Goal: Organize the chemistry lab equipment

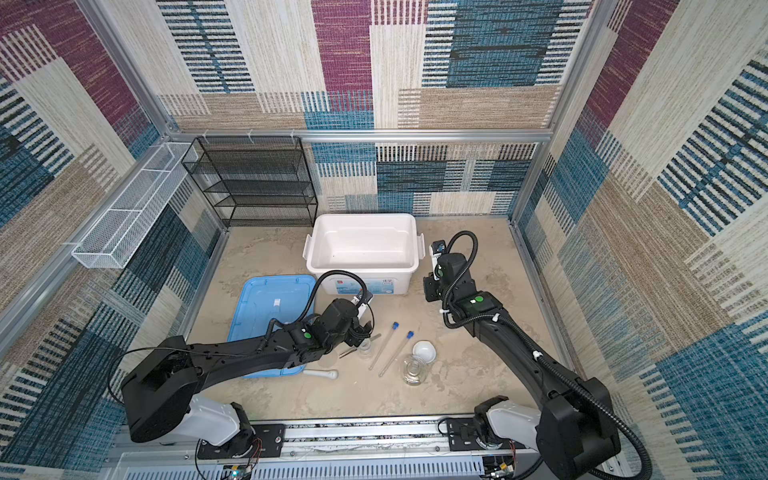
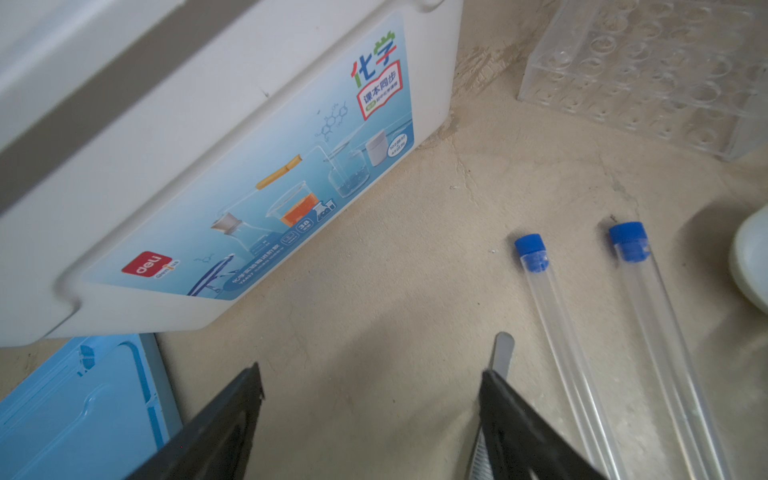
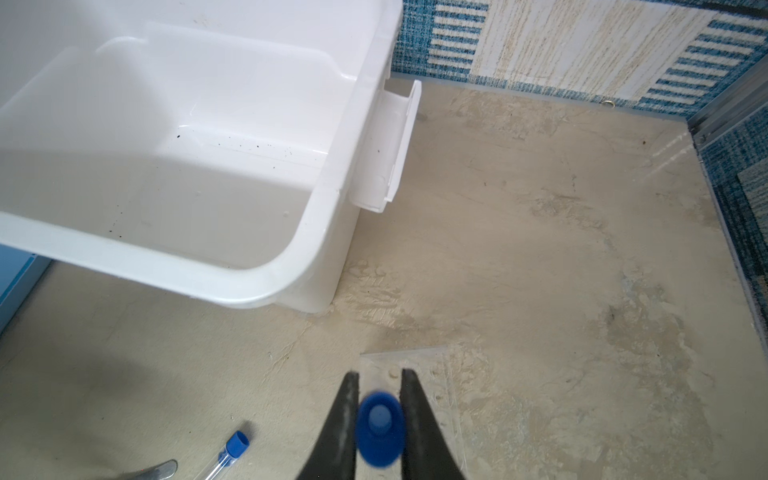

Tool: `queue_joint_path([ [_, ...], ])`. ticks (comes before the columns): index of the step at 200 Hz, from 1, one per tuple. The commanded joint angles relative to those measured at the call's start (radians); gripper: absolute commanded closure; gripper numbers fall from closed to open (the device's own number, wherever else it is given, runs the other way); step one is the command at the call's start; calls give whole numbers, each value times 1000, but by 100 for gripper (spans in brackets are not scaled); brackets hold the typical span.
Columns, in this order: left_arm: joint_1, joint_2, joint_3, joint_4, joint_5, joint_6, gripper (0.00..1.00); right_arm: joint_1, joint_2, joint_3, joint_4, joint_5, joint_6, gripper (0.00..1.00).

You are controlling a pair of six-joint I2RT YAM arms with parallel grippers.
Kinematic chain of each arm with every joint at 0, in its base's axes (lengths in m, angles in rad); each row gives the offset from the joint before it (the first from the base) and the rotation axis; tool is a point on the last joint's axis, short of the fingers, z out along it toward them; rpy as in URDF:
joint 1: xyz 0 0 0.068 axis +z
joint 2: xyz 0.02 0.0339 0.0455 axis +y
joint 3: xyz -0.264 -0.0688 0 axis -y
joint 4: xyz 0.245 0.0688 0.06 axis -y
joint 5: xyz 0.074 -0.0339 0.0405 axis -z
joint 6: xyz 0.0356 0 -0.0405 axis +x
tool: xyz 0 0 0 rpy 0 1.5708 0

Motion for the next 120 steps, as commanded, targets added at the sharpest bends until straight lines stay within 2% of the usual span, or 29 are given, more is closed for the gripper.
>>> queue_joint_path([
  [1, 1, -6, -4, 0, -1, -14, 16, 1, -6, -4, -7, -8, 4, 83],
  [120, 0, -5, -6, -1, -4, -15, 16, 1, 26, -20, 12, -6, -3, 81],
])
